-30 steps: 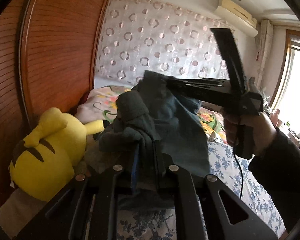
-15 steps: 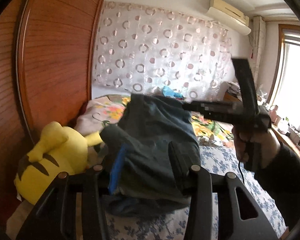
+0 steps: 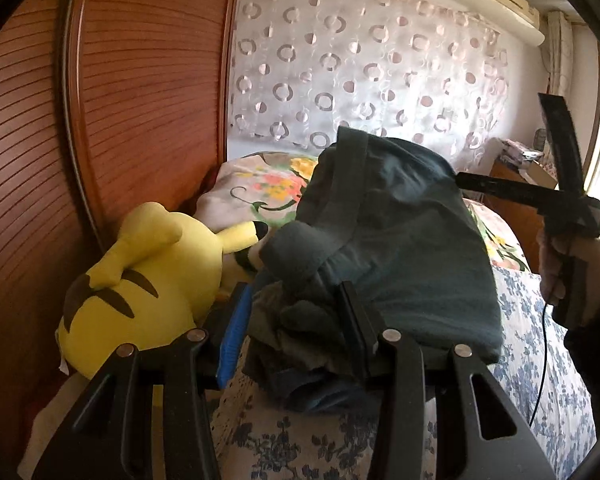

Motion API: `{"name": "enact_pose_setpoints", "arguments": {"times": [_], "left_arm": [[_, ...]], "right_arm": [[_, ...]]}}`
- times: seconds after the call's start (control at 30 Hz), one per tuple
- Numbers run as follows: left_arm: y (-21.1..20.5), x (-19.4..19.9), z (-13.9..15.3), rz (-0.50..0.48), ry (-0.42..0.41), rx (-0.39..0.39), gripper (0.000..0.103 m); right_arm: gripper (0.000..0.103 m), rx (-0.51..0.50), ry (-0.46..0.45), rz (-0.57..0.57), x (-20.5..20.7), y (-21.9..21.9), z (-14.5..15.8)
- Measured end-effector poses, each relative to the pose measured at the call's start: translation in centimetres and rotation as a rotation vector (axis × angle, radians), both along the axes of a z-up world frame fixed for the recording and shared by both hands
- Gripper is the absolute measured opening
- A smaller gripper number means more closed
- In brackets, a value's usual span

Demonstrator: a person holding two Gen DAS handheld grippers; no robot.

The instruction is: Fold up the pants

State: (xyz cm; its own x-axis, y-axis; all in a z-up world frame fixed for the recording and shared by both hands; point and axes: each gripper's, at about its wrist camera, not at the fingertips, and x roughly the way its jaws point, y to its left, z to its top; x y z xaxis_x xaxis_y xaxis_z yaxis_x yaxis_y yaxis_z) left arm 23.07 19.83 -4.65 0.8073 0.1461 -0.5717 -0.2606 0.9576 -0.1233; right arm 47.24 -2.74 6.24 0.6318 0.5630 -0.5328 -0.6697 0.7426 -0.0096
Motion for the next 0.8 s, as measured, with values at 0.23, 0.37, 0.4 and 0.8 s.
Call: {"name": "enact_pose_setpoints", "arguments": {"times": [0.23, 0.37, 0.4, 0.8], "left_arm": [[-1.9, -2.3, 2.1, -0.031, -0.019, 0.052, 0.045], [-2.9, -3.7, 3.2, -0.058, -0.037, 0.063, 0.045], [-3.2, -4.1, 3.5, -0.068, -0.044, 0.062, 0.045], [-7.8, -7.3, 5.5, -0.219, -0.082, 0.072, 0.089]], "right_arm": [[0.036, 0.037, -0.037, 0.026, -5.5, -2.6, 1.3], [0.036, 0.056, -0.059, 0.030, -10.1, -4.9, 2.0], [0.036, 0.063, -0.064, 0.028, -11.2, -5.5, 2.1], [0.036, 0.090, -0.096, -0.034, -21.9, -11.7, 2.1]]}}
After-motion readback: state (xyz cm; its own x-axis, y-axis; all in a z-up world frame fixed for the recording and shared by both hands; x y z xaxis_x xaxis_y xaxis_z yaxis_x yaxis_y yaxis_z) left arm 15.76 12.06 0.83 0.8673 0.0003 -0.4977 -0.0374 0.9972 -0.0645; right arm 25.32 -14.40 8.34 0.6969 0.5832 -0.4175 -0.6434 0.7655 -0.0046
